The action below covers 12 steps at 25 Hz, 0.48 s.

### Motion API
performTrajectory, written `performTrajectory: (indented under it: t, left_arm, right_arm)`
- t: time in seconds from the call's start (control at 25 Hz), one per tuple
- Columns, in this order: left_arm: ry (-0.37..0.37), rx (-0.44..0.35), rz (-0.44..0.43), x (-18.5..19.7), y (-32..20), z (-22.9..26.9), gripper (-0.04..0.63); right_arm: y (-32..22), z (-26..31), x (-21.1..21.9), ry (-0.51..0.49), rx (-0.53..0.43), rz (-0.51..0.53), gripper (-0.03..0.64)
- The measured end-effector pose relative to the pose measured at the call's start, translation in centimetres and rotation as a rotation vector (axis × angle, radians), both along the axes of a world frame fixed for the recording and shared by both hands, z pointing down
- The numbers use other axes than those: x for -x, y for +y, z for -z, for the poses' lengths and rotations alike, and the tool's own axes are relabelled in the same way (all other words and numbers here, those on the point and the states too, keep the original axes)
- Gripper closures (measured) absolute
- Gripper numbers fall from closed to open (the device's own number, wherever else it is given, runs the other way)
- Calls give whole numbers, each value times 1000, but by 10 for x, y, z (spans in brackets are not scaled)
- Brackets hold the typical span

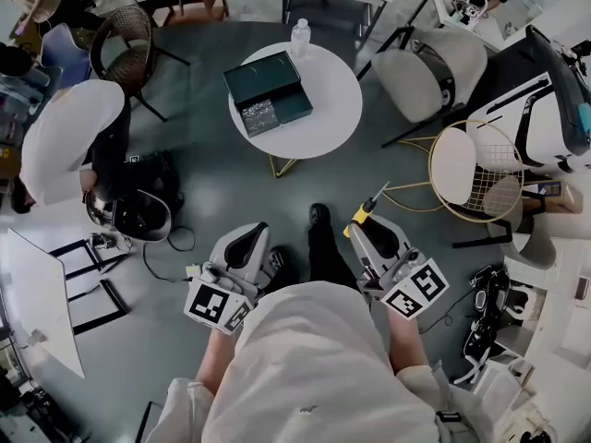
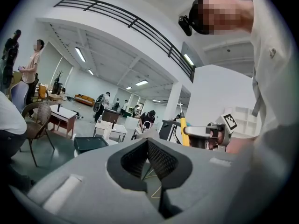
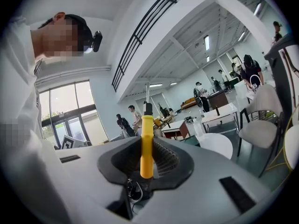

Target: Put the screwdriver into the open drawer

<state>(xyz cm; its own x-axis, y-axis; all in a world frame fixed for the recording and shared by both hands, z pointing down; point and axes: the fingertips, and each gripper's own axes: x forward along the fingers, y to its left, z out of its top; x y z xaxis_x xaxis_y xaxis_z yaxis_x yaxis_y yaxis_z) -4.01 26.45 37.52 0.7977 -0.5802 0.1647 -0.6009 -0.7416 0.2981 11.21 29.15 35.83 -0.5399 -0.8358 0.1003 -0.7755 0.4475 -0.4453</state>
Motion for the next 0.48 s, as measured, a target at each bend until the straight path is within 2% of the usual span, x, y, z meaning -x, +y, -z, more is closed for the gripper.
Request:
performTrajectory:
  t: [0.48]
  left_arm:
    - [-1,-32,69,-81,-57,19,584]
  right_arm:
    - [-81,2,-74,6,-32,67,538]
